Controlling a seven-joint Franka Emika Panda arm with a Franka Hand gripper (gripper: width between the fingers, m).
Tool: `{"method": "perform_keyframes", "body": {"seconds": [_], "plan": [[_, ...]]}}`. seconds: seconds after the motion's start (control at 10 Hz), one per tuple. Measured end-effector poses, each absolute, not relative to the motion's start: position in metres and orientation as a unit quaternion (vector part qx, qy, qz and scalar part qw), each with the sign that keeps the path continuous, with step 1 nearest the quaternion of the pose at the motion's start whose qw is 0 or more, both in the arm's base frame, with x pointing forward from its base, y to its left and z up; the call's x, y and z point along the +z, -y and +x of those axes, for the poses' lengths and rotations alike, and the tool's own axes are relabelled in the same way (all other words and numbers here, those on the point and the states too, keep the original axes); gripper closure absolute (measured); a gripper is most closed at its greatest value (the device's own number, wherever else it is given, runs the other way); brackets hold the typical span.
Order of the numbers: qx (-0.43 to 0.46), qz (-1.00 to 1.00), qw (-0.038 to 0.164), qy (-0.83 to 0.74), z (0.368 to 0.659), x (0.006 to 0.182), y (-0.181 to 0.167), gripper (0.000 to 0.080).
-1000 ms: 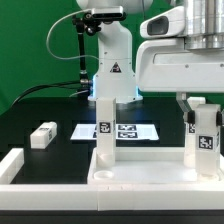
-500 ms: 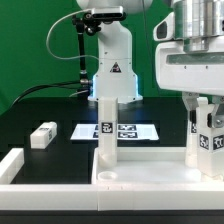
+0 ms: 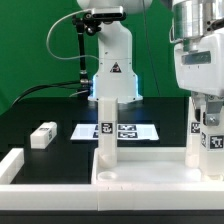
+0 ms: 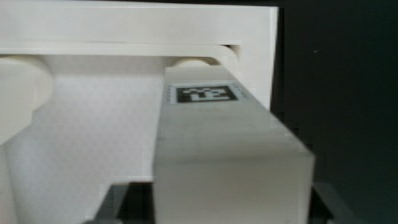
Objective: Assemble desk
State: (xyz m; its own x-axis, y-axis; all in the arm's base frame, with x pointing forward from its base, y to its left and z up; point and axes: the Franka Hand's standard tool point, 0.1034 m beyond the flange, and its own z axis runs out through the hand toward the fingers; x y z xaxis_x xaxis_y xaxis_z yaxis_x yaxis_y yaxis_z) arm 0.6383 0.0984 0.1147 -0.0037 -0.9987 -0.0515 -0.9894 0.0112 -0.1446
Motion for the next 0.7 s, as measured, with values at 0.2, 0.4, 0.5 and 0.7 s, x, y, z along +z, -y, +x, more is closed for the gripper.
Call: {"method": "perform_keyframes", "body": {"seconds": [0.2, 0.4, 0.5, 0.7], "plan": [[-0.034, -0.717, 0.068, -0.693, 0.638, 0.114, -0.099, 0.0279], [-0.031, -0.797, 0.058, -0.600, 0.638, 0.113, -0.107, 0.0158], [-0.032, -0.833, 0.057, -0.549, 0.636, 0.109, -0.114, 0.0158], [-0.038, -0.869, 0.056, -0.490, 0.634, 0.107, -0.115, 0.0152]]}}
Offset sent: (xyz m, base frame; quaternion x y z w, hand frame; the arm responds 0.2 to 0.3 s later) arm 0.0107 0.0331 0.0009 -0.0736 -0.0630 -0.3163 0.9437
